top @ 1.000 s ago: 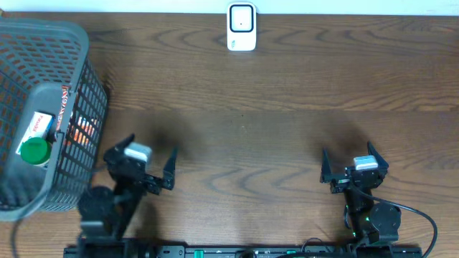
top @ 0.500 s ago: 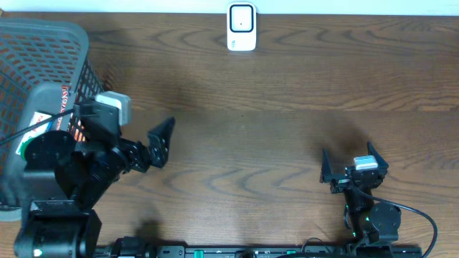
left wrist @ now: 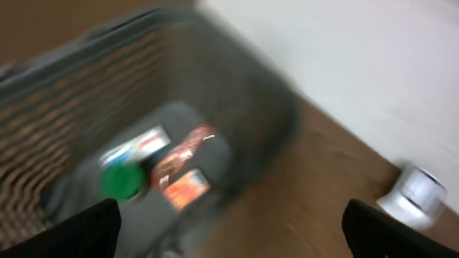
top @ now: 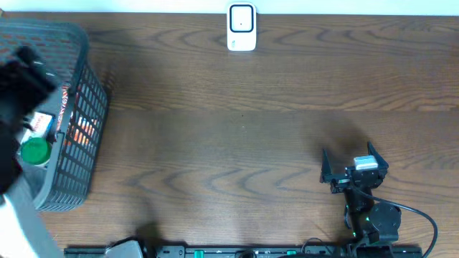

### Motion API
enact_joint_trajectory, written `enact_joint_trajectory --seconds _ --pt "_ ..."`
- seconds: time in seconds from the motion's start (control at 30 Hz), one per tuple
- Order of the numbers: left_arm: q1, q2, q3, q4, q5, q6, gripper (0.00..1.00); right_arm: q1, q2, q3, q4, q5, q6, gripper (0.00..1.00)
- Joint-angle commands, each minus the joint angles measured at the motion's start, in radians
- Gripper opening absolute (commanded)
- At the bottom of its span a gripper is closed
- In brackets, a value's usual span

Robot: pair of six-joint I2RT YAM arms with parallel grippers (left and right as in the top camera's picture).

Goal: Scan the item barcode
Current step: 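Reach into the basket and grasp the green-capped pill bottle with left gripper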

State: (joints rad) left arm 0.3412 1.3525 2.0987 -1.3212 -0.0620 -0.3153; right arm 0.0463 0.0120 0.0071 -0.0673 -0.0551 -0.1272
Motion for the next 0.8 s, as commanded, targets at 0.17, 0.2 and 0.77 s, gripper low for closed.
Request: enact_joint_trajectory --seconds 0.17,0.2,0.77 --pt "0.283 0.237 0.014 -0.158 -0.063 -0.257 0.98 0.011 -0.005 -0.002 -0.004 0.001 0.014 0.99" --pt "0.309 0.255 -0.006 -0.171 -0.063 -0.287 0.98 0.011 -0.005 -0.002 -0.004 0.001 0.014 0.99" --pt "0.363 0.301 -0.529 0.187 -0.087 -0.293 0.98 0.011 -0.005 -0.002 -0.004 0.001 0.014 0.99"
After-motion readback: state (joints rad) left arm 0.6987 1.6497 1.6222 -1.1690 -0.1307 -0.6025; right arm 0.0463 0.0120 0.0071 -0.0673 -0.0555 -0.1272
